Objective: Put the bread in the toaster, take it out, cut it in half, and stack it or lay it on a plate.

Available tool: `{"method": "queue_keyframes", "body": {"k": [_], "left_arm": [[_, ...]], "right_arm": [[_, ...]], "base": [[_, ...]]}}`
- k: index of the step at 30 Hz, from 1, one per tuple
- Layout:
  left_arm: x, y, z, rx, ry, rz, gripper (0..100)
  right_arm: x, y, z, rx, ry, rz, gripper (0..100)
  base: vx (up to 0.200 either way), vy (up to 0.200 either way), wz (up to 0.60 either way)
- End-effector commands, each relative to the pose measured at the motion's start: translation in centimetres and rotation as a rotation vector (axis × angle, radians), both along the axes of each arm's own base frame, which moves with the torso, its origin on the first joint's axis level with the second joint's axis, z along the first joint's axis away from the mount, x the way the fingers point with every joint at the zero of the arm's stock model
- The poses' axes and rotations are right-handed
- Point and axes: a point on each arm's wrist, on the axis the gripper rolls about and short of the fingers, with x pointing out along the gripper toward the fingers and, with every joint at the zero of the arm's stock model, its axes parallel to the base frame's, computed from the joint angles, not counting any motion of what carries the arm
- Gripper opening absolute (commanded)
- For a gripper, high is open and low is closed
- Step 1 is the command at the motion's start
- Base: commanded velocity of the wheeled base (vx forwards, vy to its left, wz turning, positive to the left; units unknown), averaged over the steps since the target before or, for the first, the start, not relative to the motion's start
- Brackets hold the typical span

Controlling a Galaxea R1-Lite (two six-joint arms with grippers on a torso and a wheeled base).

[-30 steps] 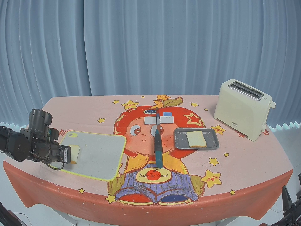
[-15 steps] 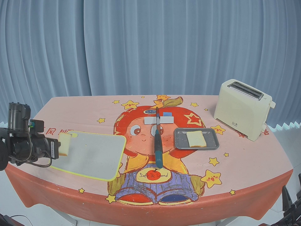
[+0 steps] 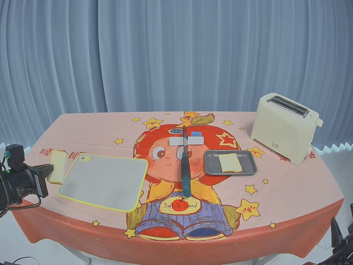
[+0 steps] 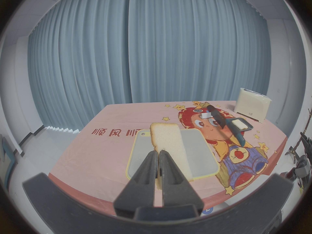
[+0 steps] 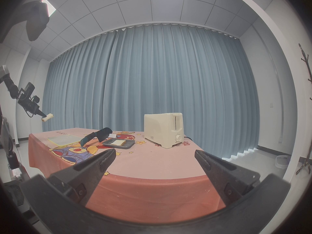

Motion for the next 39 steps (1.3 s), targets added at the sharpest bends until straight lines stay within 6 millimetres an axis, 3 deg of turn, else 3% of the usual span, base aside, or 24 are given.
{"method": "queue_keyframes", "body": {"k": [1,11,39], "left_arm": [[-1.48,0.01,0.59,-0.008,-0.058,-0.013,0],[-1.64,0.09,1.34,-0.022,-0.091,-0.004,0],[-1.75,0.0,1.0,-0.027,-0.079,-0.009,0]], "right_arm": [[0.01,0.0,-0.52,0.0,0.001,0.001,100],[0.01,0.0,-0.52,0.0,0.001,0.001,100],[0.01,0.0,-0.52,0.0,0.001,0.001,100]], "base": [[0.0,0.0,0.0],[0.0,0.0,0.0],[0.0,-0.193,0.0]]}}
